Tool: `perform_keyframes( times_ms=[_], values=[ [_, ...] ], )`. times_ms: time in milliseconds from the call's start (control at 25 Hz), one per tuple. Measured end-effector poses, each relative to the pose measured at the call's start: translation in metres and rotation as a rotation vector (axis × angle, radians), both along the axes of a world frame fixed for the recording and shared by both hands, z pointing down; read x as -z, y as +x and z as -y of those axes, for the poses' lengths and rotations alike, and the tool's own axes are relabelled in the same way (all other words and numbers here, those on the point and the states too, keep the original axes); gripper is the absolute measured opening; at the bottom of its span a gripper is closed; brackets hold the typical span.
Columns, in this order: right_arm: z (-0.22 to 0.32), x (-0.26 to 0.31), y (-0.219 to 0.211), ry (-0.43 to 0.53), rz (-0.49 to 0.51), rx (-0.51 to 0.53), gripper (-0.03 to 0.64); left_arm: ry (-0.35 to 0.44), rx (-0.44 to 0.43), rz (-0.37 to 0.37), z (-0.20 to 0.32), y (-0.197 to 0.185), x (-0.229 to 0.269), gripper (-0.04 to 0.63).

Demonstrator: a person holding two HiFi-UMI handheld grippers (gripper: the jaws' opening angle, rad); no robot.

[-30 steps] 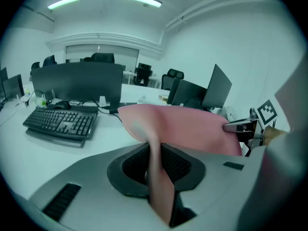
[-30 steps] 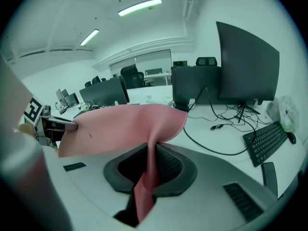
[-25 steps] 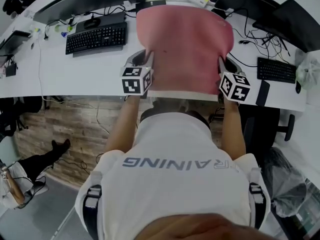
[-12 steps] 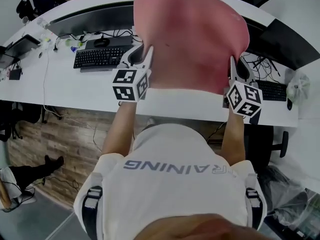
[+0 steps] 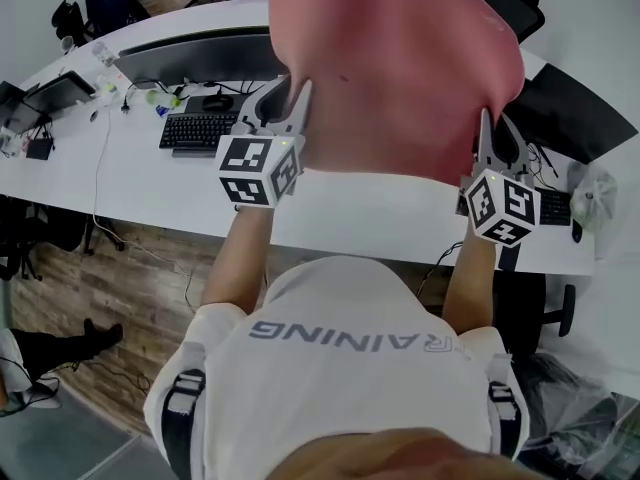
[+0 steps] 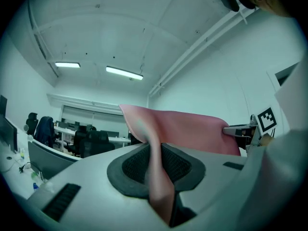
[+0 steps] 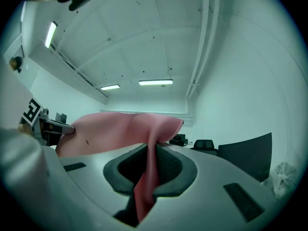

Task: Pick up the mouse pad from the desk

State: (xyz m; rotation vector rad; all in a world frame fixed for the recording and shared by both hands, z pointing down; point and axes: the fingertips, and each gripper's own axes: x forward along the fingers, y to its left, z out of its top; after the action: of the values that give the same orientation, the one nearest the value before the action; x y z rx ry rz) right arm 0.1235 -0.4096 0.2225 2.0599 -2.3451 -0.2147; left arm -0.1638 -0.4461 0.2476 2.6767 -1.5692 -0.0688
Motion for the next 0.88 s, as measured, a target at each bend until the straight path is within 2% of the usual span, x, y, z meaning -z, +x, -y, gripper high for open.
perform_keyframes(
  times_ms=[280, 880],
  values=[
    [-0.011, 0.018, -0.014, 0.056, -0.011, 0.016, 0.061, 0.049, 0.010, -0.013, -0.013, -0.010, 0.021, 0.097],
    [-0.016, 0.020, -0.028, 0.063, 0.011, 0.033, 0.061, 0.053, 0.028, -0.018, -0.021, -0.024, 0.026, 0.094]
  ],
)
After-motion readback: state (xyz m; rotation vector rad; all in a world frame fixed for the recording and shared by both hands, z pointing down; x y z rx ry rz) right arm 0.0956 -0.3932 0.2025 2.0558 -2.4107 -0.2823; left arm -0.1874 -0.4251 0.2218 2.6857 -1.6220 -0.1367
